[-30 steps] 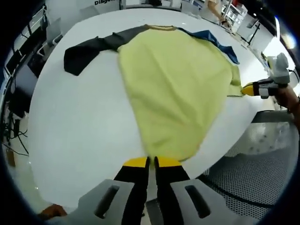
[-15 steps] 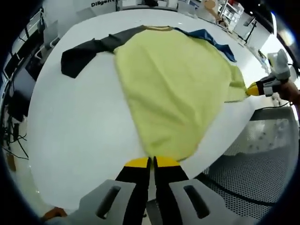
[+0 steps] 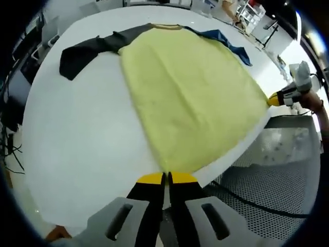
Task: Fold the garment on the visible template until the final outline fits inside the template.
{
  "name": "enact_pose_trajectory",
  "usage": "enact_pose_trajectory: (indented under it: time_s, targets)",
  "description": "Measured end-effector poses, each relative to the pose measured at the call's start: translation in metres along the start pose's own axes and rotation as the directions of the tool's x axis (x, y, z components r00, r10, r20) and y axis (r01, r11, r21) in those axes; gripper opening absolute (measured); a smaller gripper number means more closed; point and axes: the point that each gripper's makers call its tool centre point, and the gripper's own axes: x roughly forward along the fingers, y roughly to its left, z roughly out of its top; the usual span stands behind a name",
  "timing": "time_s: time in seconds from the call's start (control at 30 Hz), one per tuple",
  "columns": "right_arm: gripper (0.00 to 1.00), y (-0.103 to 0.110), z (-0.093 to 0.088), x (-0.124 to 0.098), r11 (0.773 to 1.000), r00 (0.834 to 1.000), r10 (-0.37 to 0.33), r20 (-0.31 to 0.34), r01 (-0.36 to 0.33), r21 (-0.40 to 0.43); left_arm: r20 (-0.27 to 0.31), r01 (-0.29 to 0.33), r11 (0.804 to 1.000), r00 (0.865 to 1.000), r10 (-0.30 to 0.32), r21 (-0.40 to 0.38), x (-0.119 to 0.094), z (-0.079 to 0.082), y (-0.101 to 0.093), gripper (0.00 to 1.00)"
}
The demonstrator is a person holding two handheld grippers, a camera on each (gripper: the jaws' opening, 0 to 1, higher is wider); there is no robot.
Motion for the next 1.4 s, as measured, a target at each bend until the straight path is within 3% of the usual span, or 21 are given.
enact_pose_trajectory:
  time_s: [0.4,0.43,0.5,0.53,0.57,0.63,0.67,0.73,0.8,0.83,0.97,1.13,1.23,1.33,1.4]
  targets:
    - [0.00,0.003,-0.003,0.003,0.999,0.999,0.049,0.022,-0.050,0.003,-0.012,-0.011,1.000,1.000,0.011,0.025,-0.001,-0.001,0.000,0.03]
    - [0.00,0.004,-0.002,0.002,0.998,0.998,0.060,0.031,-0.060,-0.011,-0.009,-0.011,1.000,1.000,0.012,0.023,-0.002,-0.001,0.000,0.07]
    - [0.00,0.006,0.000,0.000,0.996,0.996,0.081,0.049,-0.079,-0.041,-0.005,-0.012,1.000,1.000,0.012,0.021,-0.003,-0.001,0.000,0.23]
    - [0.05,0.006,0.010,-0.006,0.995,0.988,0.099,0.115,-0.101,0.005,0.035,-0.017,1.000,0.999,0.017,0.005,-0.007,0.006,0.000,0.28]
    - [0.13,0.000,0.026,-0.013,0.994,0.970,0.107,0.219,-0.111,0.004,0.127,-0.025,0.999,0.991,0.029,-0.027,-0.014,0.021,0.002,0.31]
    - [0.20,-0.012,0.039,-0.020,0.995,0.953,0.085,0.291,-0.098,0.029,0.256,0.039,0.997,0.966,-0.019,-0.072,-0.025,0.044,-0.003,0.32]
    - [0.22,-0.023,0.048,-0.024,0.996,0.942,0.057,0.330,-0.077,0.048,0.283,0.053,0.995,0.959,-0.028,-0.082,-0.029,0.048,-0.003,0.34]
    - [0.25,-0.033,0.059,-0.029,0.995,0.926,0.042,0.375,-0.071,0.063,0.293,0.042,0.997,0.956,-0.020,-0.070,-0.034,0.051,0.002,0.39]
    - [0.31,-0.046,0.075,-0.034,0.991,0.896,0.027,0.443,-0.083,0.108,0.324,0.002,0.999,0.946,0.009,-0.035,-0.040,0.058,0.005,0.48]
    - [0.35,-0.049,0.078,-0.034,0.990,0.892,0.024,0.451,-0.084,0.114,0.330,-0.004,1.000,0.944,0.014,-0.031,-0.041,0.059,0.006,0.52]
    - [0.40,-0.069,0.090,-0.027,0.994,0.897,-0.009,0.442,-0.038,0.098,0.337,0.006,1.000,0.942,-0.005,0.001,-0.039,0.060,-0.002,0.64]
    - [0.55,-0.082,0.109,-0.020,0.995,0.875,-0.009,0.483,-0.042,0.093,0.372,0.020,1.000,0.928,-0.025,0.017,-0.040,0.065,-0.012,0.73]
    - [0.61,-0.085,0.121,-0.015,0.997,0.865,0.015,0.501,-0.052,0.059,0.349,0.022,1.000,0.937,-0.028,0.020,-0.039,0.063,-0.017,0.78]
    - [0.68,-0.090,0.129,-0.008,0.998,0.866,0.019,0.500,-0.044,0.038,0.352,0.016,0.999,0.936,-0.026,0.032,-0.039,0.066,-0.020,0.85]
    - [0.66,-0.094,0.132,-0.005,0.999,0.868,0.015,0.496,-0.036,0.033,0.364,0.013,0.999,0.931,-0.026,0.038,-0.041,0.069,-0.021,0.91]
